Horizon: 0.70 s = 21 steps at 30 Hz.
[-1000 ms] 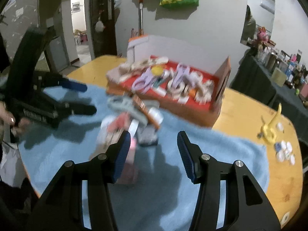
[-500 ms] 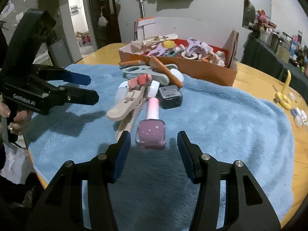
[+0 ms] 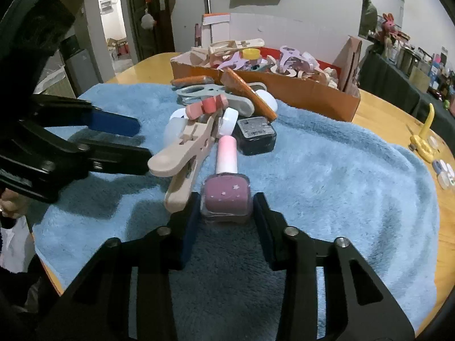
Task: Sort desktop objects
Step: 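Grasp the pink nail polish bottle with the right tool while the left tool grasps a white cap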
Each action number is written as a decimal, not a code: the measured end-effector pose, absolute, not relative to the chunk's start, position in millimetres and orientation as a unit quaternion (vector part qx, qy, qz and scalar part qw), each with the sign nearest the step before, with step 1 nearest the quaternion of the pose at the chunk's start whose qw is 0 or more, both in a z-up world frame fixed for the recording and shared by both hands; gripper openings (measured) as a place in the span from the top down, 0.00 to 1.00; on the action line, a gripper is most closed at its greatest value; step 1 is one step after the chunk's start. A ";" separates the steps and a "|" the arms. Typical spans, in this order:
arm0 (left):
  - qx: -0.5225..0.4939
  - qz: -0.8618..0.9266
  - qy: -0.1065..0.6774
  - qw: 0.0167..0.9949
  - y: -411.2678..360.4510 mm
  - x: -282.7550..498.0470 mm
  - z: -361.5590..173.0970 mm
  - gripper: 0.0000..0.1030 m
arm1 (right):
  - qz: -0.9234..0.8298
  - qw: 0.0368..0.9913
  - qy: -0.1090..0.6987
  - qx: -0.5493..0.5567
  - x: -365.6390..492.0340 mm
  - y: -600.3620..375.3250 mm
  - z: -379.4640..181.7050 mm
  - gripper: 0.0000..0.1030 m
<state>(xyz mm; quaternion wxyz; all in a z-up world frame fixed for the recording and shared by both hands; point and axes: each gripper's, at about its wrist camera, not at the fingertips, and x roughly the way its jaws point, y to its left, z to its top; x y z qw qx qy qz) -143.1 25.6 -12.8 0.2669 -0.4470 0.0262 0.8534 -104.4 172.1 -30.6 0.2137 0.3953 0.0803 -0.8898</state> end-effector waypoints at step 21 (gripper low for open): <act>-0.452 0.847 0.006 0.281 52.2 -157.8 -22.1 0.76 | -0.902 0.209 0.054 0.373 -81.7 216.7 -13.8 0.67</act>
